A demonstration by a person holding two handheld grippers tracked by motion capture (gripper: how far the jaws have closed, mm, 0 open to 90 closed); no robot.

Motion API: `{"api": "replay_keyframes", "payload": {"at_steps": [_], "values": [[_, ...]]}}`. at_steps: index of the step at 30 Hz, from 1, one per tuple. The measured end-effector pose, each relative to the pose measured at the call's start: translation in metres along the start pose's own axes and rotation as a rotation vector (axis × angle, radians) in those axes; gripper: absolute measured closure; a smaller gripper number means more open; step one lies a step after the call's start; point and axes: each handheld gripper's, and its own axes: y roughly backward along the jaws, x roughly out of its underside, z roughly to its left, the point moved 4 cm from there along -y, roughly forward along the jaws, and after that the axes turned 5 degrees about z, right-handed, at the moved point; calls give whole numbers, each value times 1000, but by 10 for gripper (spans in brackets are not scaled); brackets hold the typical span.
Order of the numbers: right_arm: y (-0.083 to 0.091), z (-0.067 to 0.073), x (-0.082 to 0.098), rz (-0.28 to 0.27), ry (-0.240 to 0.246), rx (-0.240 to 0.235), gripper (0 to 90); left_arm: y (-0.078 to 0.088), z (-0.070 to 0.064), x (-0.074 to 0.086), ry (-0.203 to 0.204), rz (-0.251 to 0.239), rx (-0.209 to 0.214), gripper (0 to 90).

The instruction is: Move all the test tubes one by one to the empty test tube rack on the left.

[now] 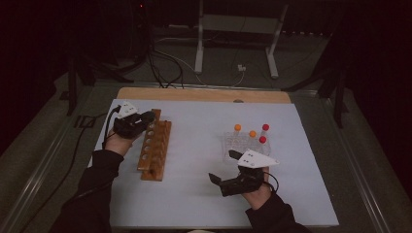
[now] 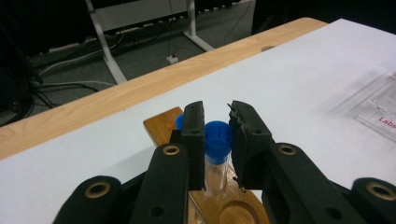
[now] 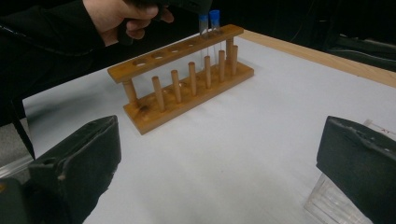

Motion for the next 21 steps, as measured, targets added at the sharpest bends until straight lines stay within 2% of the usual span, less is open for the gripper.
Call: {"api": "replay_keyframes", "payload": {"at_steps": [14,21], "values": [[1,0,0,-4,-6,-9,0,-4,-2,8,-10,10,-6,775],[1,0,0,-4,2,-9,0,-1,1,8,6,35,19,758]]}}
